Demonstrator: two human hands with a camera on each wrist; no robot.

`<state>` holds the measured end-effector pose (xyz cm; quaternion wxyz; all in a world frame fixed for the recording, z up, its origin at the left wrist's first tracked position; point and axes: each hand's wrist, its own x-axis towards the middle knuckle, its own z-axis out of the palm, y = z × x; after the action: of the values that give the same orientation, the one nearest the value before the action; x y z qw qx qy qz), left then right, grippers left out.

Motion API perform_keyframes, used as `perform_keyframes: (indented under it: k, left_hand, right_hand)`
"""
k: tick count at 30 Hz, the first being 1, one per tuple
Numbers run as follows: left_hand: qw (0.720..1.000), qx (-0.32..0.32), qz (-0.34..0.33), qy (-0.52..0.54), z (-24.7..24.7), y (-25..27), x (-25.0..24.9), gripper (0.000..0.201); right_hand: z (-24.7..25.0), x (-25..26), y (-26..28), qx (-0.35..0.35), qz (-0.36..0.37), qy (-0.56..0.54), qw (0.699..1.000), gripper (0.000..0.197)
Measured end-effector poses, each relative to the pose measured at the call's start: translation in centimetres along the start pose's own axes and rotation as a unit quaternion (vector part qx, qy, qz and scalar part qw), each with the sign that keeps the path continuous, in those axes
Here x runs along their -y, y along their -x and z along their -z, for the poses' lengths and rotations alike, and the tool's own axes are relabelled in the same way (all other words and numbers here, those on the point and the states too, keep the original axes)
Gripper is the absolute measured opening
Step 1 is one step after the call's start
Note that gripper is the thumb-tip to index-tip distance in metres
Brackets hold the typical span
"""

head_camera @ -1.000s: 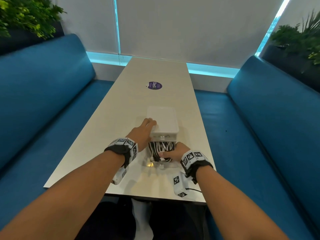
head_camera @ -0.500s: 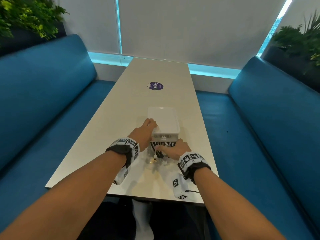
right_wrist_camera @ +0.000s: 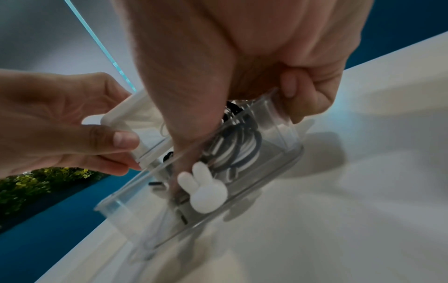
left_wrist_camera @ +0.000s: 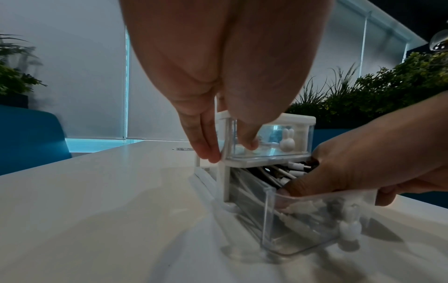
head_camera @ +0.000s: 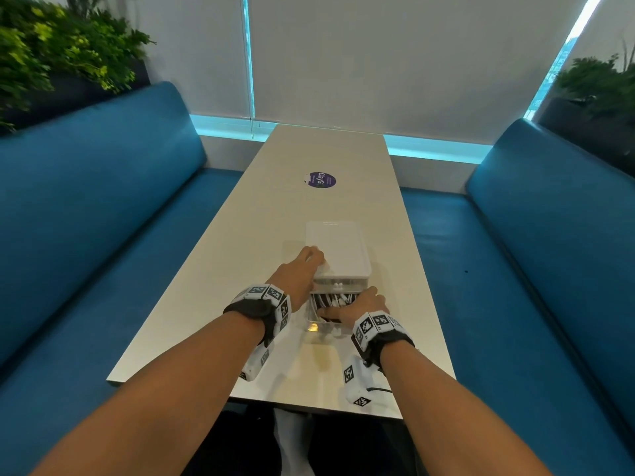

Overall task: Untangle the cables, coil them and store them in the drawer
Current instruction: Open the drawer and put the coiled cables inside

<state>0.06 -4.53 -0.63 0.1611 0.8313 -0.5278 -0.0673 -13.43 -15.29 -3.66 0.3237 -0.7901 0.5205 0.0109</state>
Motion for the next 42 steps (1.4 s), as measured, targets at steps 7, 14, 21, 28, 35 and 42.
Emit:
perform_keyframes:
  k: [7, 14, 21, 28, 35, 42]
  left_hand:
    - [1.0, 0.002, -0.003, -0.013, 0.2, 0.0, 0.2, 0.053]
    - [1.0, 0.005, -0.006, -0.003, 0.3, 0.0, 0.2, 0.05]
    - [1.0, 0.005, -0.003, -0.008, 0.2, 0.4, 0.2, 0.054]
    - [1.0, 0.01, 0.0, -0.007, -0.2, 0.1, 0.2, 0.057]
    - [1.0, 0.01, -0.002, -0.012, 0.1, 0.2, 0.2, 0.058]
    - [1.0, 0.01, -0.021, 0.015, -0.1, 0.2, 1.0, 0.065]
  right_hand:
    - [1.1, -0.7, -1.1, 0.046, 0.056, -0.062, 0.995, 0.085]
    - [1.7, -1.9, -1.6, 0.079, 0.03, -0.094, 0.992, 0.067]
    - [0.7, -1.9, -1.9, -0.013, 0.043, -0.102, 0.994, 0.063]
    - [-0.4, 0.1, -1.1, 0.026, -0.003, -0.037, 0.999, 0.131]
    - [-1.8, 1.2, -1.6, -0.059, -0.032, 0.027, 0.997, 0.12]
    - [0.6, -1.8, -2.9, 0.06, 0.02, -0.161, 0.985, 0.096]
